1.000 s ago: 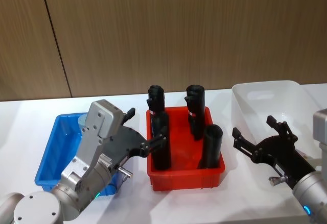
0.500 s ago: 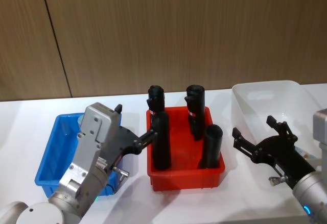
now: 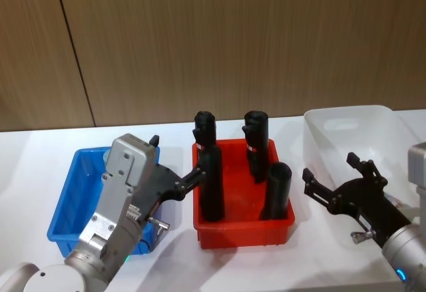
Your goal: Pick the cotton swabs from the blue box and place them into the white box.
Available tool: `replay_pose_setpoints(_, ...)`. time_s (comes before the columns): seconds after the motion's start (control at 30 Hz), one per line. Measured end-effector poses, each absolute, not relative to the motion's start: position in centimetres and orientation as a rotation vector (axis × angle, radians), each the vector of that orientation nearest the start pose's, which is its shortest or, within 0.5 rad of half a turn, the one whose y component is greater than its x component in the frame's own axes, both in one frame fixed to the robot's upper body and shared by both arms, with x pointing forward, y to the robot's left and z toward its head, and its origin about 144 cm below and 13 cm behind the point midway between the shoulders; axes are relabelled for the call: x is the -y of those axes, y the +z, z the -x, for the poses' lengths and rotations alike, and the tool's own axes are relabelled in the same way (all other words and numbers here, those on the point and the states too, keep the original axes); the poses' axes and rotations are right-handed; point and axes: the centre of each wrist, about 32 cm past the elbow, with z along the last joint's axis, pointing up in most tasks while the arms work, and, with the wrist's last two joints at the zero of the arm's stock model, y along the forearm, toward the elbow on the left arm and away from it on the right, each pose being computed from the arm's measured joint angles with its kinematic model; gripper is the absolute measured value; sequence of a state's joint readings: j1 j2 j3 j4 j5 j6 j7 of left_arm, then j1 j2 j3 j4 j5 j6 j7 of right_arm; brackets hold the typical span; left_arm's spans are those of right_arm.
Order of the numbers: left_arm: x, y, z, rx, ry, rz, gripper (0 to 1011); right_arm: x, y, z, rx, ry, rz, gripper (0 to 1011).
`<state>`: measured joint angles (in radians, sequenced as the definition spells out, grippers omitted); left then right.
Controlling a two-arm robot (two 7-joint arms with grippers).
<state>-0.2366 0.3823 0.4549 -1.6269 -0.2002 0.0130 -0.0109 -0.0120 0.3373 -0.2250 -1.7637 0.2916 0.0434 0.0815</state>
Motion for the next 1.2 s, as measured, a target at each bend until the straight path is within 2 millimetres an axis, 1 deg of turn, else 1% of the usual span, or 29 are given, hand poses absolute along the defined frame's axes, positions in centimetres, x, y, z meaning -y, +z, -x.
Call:
replay_pose_setpoints(0.33,-19.8,120.5,-49.2,0.269,1.123,-0.060,1004,24.2,118.9,-45.2,0.006,-1.160,0.020,1001)
replay_pose_setpoints(0.63,-19.8,120.4,-49.2,0.268,1.124,-0.061,1004,24.6,118.6,-46.6,-0.049,-1.092,0.065,1002)
replay_pose_setpoints(0.87,-19.8,120.4,-49.2,0.267,1.124,-0.061,1004,24.5,118.1,-47.9,-0.075,-1.046,0.093,1001)
replay_pose_setpoints(1.2,-19.8,120.4,-49.2,0.268,1.124,-0.061,1004,24.1,117.7,-49.2,-0.089,-1.002,0.112,1002)
